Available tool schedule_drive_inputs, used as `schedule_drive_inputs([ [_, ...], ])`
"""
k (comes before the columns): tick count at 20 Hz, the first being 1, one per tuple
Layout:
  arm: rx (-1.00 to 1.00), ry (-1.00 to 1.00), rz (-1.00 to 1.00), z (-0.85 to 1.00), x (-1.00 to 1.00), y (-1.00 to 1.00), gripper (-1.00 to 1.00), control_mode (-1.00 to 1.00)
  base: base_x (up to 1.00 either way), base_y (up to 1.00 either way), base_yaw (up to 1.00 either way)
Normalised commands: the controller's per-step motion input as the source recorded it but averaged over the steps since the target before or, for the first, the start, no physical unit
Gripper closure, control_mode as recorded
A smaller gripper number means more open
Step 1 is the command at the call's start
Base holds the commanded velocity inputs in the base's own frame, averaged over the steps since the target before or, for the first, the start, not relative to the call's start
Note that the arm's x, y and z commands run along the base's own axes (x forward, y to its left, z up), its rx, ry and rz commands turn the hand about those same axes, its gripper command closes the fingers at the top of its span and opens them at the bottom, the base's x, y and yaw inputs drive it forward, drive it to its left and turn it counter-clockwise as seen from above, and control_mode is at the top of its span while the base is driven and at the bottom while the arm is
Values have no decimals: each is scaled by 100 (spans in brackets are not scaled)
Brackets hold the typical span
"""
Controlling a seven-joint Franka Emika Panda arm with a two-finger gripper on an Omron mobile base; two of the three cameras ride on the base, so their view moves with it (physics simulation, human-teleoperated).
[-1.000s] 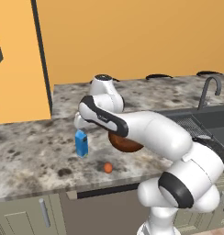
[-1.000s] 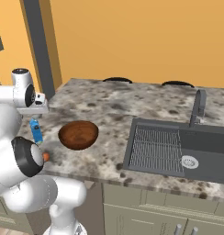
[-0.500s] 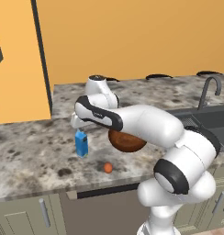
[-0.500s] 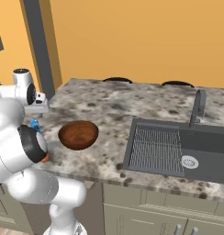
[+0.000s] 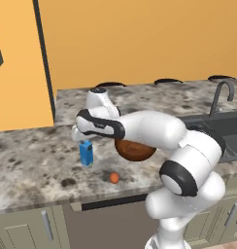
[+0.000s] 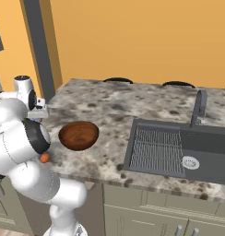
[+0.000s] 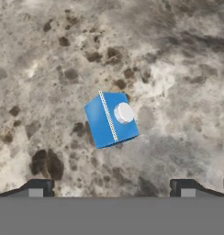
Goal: Gather the eggs and milk located in the vicinity of the sink area and place them right next to the bowl.
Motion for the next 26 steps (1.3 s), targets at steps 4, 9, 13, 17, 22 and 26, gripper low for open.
schedule_drive_inputs([
  [4,0,0,0,0,26,14,-100,-100,0,0,0],
  [9,0,0,0,0,28,1,-100,-100,0,0,0],
  [13,0,0,0,-9,0,0,-100,-100,0,0,0],
  [17,0,0,0,-31,0,0,-100,-100,0,0,0],
  [22,0,0,0,-32,0,0,-100,-100,0,0,0],
  [26,0,0,0,-7,3,13,-100,-100,0,0,0],
])
